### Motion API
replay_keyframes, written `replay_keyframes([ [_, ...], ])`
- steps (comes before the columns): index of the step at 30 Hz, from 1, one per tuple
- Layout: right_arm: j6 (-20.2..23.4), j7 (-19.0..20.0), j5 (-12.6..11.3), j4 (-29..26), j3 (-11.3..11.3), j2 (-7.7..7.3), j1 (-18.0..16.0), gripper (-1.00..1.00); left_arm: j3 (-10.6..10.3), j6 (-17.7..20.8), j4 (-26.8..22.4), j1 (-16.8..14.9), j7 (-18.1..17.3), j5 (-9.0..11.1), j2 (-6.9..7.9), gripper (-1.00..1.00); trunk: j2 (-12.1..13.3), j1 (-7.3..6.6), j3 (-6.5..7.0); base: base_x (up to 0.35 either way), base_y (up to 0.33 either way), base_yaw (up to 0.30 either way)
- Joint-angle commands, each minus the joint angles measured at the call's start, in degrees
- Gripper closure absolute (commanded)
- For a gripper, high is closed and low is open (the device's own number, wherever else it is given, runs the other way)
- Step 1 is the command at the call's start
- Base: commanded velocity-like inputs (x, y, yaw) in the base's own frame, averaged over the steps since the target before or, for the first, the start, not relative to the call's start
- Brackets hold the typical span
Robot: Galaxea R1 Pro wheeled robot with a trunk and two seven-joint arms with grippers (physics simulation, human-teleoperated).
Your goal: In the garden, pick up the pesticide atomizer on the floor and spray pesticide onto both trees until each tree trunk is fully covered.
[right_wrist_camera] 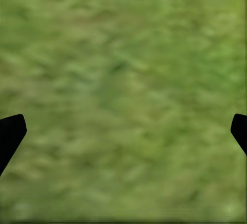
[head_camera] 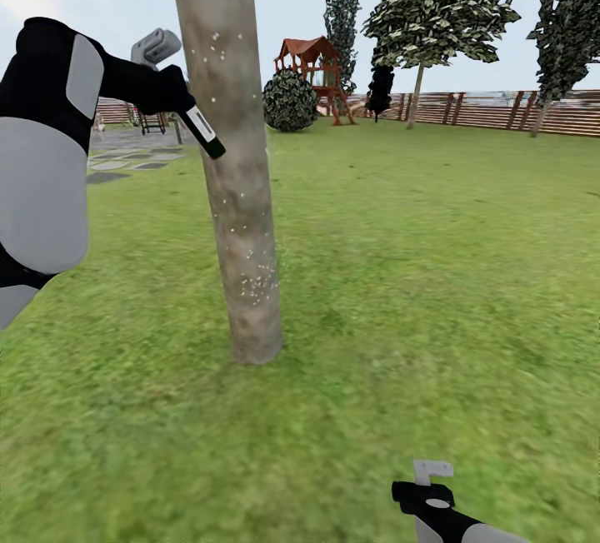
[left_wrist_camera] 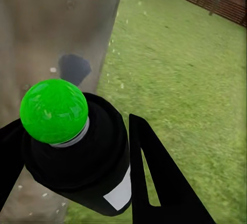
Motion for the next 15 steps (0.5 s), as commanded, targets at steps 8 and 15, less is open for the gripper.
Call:
replay_keyframes([
  [8,-0.4,-0.3,0.59,0.28,-0.49,-0.04,-0.1,-1.0,0.21,0.16,3.12,-0.06,-0.34,-0.4,-0.17,1.0,-0.03,-0.02,-0.05,-0.116,0.0,0.0],
  [15,-0.4,-0.3,0.59,0.28,-0.49,-0.04,-0.1,-1.0,0.1,-0.43,12.84,-0.06,0.15,-0.76,-0.22,1.0,-0.03,-0.02,-0.05,-0.004,0.0,0.0],
])
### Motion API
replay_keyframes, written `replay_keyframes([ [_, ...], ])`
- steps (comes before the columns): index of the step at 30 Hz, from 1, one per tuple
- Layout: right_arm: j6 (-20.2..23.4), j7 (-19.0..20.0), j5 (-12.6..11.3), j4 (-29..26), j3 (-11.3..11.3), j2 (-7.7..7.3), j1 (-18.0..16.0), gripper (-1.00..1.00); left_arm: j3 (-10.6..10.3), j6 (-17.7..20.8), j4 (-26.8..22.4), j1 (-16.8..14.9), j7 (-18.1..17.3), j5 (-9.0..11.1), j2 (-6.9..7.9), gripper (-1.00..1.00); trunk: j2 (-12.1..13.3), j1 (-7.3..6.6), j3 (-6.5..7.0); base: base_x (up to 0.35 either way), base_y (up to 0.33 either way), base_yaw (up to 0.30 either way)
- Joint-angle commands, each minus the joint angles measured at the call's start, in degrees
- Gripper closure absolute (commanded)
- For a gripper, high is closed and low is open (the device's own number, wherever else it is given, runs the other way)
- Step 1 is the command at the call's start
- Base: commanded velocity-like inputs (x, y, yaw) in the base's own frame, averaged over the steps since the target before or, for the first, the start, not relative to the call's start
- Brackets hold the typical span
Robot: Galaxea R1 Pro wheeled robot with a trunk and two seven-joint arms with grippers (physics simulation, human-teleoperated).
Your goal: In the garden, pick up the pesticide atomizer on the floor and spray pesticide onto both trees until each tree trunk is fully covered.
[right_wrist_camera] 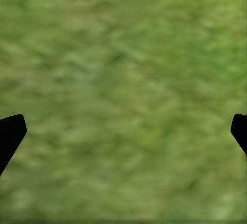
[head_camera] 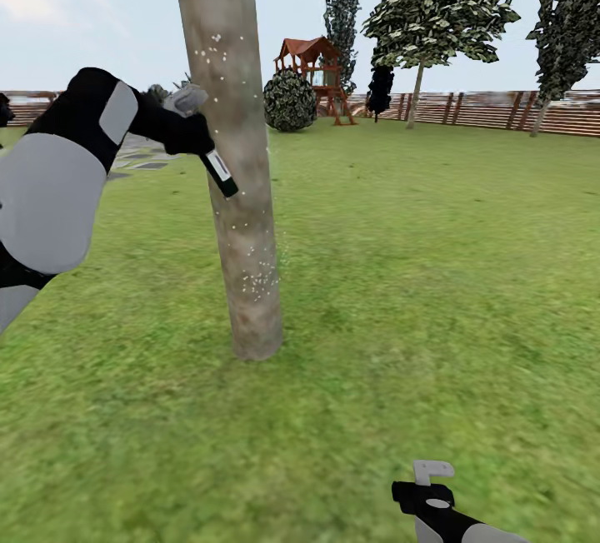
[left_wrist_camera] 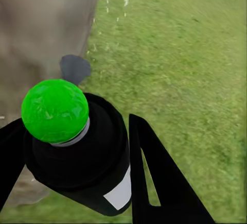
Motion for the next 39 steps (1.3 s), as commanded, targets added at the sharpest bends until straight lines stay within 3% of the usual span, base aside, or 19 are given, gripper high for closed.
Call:
replay_keyframes([
  [1,-0.4,-0.3,0.55,0.28,-0.48,-0.04,-0.1,-1.0,0.42,0.24,1.18,-0.06,-0.25,-0.42,0.07,1.0,-0.03,-0.01,-0.05,0.0,0.0,0.0],
  [5,-0.4,-0.3,0.53,0.28,-0.48,-0.04,-0.1,-1.0,0.42,0.16,2.18,-0.06,-0.22,-1.07,0.4,1.0,-0.03,-0.01,-0.05,0.0,0.0,0.0],
  [8,-0.4,-0.3,0.56,0.28,-0.48,-0.04,-0.1,-1.0,0.42,-0.69,3.42,-0.02,-0.21,-4.93,1.29,1.0,-0.03,-0.01,-0.05,0.0,0.0,0.0],
  [9,-0.4,-0.3,0.57,0.28,-0.48,-0.04,-0.1,-1.0,0.42,-1.02,4.94,0.0,-0.21,-5.38,1.39,1.0,-0.03,-0.01,-0.05,0.0,0.0,0.0],
  [10,-0.4,-0.3,0.56,0.28,-0.48,-0.04,-0.1,-1.0,0.42,-2.06,6.97,0.01,-0.21,-5.64,1.43,1.0,-0.03,-0.01,-0.05,0.0,0.0,0.0],
  [13,-0.4,-0.3,0.57,0.28,-0.48,-0.04,-0.1,-1.0,0.49,-10.6,15.76,0.03,-0.26,-5.92,1.4,1.0,-0.03,-0.01,-0.05,0.0,0.0,0.0],
  [15,-0.4,-0.3,0.56,0.28,-0.48,-0.04,-0.1,-1.0,0.47,-11.88,16.74,0.03,-0.2,-6.03,1.58,1.0,-0.03,-0.01,-0.05,0.0,0.0,0.0],
  [17,-0.4,-0.3,0.55,0.28,-0.48,-0.04,-0.1,-1.0,0.43,-12.55,17.16,0.03,-0.2,-6.04,3.17,1.0,-0.03,-0.01,-0.05,0.0,0.0,0.0],
  [21,-0.4,-0.3,0.55,0.28,-0.48,-0.04,-0.1,-1.0,0.49,-13.38,17.44,0.49,-0.21,-6.09,3.82,1.0,-0.03,-0.01,-0.05,0.0,0.0,0.0],
  [25,-0.4,-0.3,0.58,0.28,-0.48,-0.04,-0.1,-1.0,0.5,-17.56,17.6,4.7,-0.29,-6.05,3.88,1.0,-0.03,-0.01,-0.05,0.0,0.0,0.0],
  [30,-0.4,-0.3,0.58,0.28,-0.48,-0.04,-0.1,-1.0,0.57,-27.8,17.68,13.77,-0.46,-5.93,3.62,1.0,-0.03,-0.01,-0.05,0.0,0.0,0.0],
  [32,-0.4,-0.3,0.59,0.28,-0.48,-0.04,-0.1,-1.0,0.58,-33.88,17.68,17.56,-0.47,-5.98,3.66,1.0,-0.03,-0.01,-0.05,0.0,0.0,0.0],
  [35,-0.4,-0.3,0.57,0.28,-0.48,-0.04,-0.1,-1.0,0.59,-38.13,17.64,20.5,-0.47,-6.05,3.68,1.0,-0.03,-0.01,-0.05,0.0,0.0,0.0],
  [37,-0.4,-0.3,0.61,0.28,-0.48,-0.04,-0.1,-1.0,0.55,-44.27,17.57,24.59,-0.36,-6.2,3.95,1.0,-0.03,-0.01,-0.05,0.0,0.0,0.0],
  [39,-0.4,-0.3,0.6,0.28,-0.48,-0.04,-0.1,-1.0,0.53,-46.97,17.54,26.54,-0.29,-6.23,4.61,1.0,-0.03,-0.01,-0.05,0.0,0.0,0.0],
])
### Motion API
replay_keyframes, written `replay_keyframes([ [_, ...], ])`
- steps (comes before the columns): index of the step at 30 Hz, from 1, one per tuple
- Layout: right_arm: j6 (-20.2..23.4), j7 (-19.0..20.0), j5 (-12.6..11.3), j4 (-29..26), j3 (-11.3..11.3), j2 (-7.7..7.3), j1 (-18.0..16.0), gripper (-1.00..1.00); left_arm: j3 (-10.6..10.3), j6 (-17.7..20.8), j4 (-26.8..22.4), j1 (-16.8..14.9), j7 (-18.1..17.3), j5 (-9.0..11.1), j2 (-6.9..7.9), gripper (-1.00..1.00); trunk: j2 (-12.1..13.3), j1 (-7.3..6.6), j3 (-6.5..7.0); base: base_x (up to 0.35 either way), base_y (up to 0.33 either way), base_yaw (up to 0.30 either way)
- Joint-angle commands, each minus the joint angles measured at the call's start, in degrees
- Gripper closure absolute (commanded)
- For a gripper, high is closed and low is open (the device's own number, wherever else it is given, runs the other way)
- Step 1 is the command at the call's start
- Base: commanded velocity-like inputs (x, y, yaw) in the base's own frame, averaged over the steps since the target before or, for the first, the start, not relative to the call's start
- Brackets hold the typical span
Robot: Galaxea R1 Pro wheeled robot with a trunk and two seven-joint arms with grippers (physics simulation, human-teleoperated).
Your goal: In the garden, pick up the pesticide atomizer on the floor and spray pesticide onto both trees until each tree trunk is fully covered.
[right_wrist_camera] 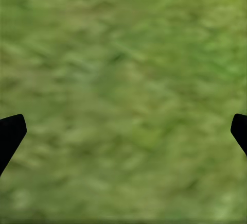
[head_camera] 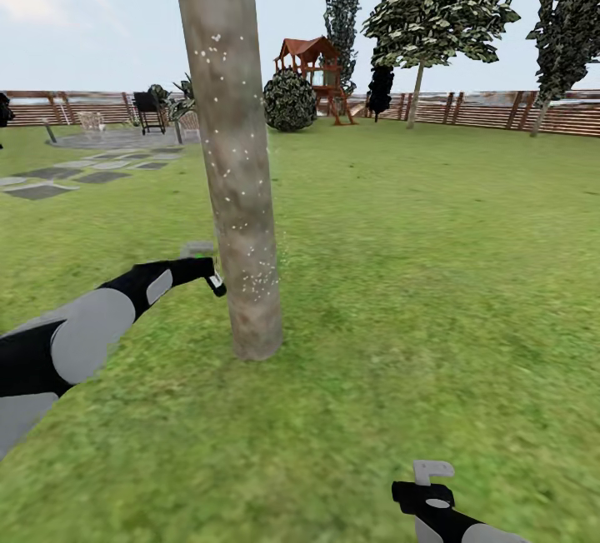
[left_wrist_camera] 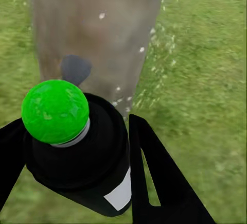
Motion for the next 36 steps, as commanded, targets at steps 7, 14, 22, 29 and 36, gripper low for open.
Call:
replay_keyframes([
  [7,-0.49,-0.31,0.54,0.28,-0.48,-0.04,-0.1,-1.0,0.75,-8.29,-0.16,10.27,-0.1,-0.38,2.03,1.0,-0.03,-0.01,-0.05,0.0,0.0,0.0],
  [14,-0.65,-0.31,0.41,0.21,-0.48,-0.04,-0.1,-1.0,0.8,-16.26,0.02,20.97,-0.23,-0.04,1.87,1.0,-0.03,-0.01,-0.05,-0.003,0.0,0.0],
  [22,-0.67,-0.43,0.44,0.14,-0.48,-0.1,-0.1,-1.0,0.84,-16.59,0.09,27.28,-0.31,0.17,1.07,1.0,-0.03,-0.01,-0.05,-0.26,0.062,0.0],
  [29,-0.69,-0.48,0.4,-0.05,-0.48,-1.21,-0.1,-1.0,0.84,-17.16,0.09,28.72,-4.19,0.15,0.93,1.0,-0.03,-0.01,-0.05,-0.347,0.136,0.0],
  [36,-0.71,-0.29,0.39,-2.54,-0.39,-4.3,-0.1,-1.0,0.81,-25.08,0.01,29.69,-23.03,0.07,0.93,1.0,-0.03,-0.01,-0.05,-0.213,0.08,0.0],
])
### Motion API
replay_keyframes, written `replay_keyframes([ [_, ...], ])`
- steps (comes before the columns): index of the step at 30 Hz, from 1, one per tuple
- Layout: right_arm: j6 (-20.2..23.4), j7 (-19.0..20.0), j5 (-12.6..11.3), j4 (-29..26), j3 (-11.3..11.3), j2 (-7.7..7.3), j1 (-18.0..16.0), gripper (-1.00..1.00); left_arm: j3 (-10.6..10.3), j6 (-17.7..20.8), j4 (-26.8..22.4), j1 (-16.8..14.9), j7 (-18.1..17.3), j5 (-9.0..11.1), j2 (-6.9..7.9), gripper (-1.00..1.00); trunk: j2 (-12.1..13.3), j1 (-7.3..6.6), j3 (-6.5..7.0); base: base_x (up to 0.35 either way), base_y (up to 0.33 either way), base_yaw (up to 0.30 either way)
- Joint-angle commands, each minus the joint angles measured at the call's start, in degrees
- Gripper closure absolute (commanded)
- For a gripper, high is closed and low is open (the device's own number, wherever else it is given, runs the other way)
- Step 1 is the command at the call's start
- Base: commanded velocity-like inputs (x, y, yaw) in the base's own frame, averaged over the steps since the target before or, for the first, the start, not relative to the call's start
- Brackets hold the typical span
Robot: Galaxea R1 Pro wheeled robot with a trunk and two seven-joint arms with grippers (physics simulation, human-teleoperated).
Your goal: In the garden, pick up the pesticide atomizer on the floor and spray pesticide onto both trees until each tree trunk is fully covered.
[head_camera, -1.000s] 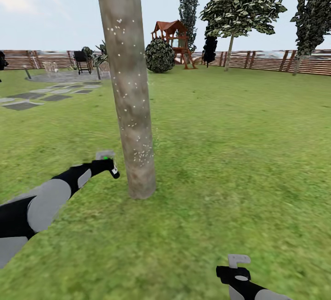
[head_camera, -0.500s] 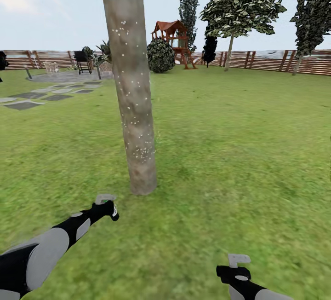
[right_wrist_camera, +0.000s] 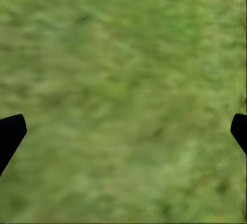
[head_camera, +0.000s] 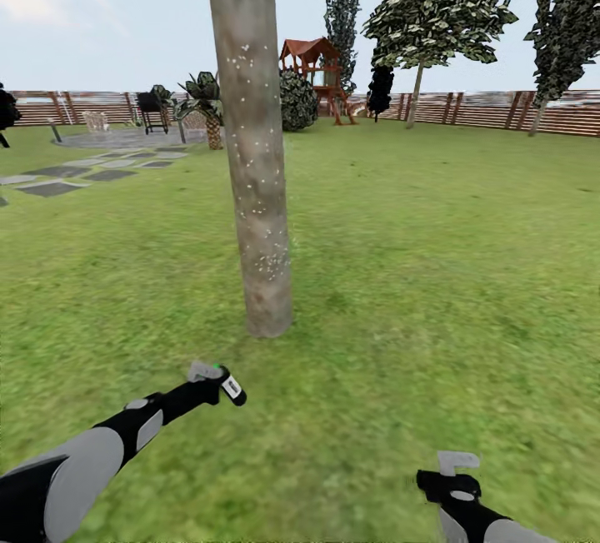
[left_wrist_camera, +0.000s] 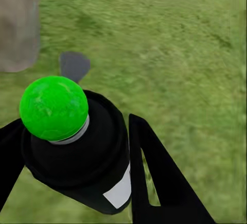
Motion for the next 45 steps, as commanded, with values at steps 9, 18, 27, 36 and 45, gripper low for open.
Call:
replay_keyframes([
  [9,1.12,53.57,-0.02,-20.83,-0.81,-6.65,-0.45,-1.0,0.53,-0.83,-0.28,0.01,-22.7,-0.32,-0.18,1.0,-0.02,-0.01,-0.05,-0.009,0.003,0.0],
  [18,17.6,69.14,-0.3,-24.19,-0.73,-6.5,-15.6,-1.0,-1.49,17.47,-15.26,0.01,-33.48,-0.8,-7.89,1.0,-0.02,-0.01,-0.05,0.0,0.0,0.0],
  [27,30.43,90.29,-0.31,-24.28,-0.55,2.15,-25.29,-1.0,-10.29,30.07,-23.39,0.01,-40.59,-0.89,-8.52,1.0,-0.02,-0.01,-0.05,0.0,0.0,0.0],
  [36,34.29,94.34,-0.07,-23.91,2.62,9.37,-26.57,1.0,-11.49,31.36,-23.63,0.01,-40.73,-0.81,-8.58,1.0,-0.02,-0.01,-0.05,0.0,0.0,0.0],
  [45,35.49,96.87,-0.13,-20.38,11.87,11.24,-26.59,1.0,-11.5,31.47,-23.72,0.01,-40.7,-0.68,-8.6,1.0,-0.02,-0.01,-0.05,0.0,0.0,0.0],
])
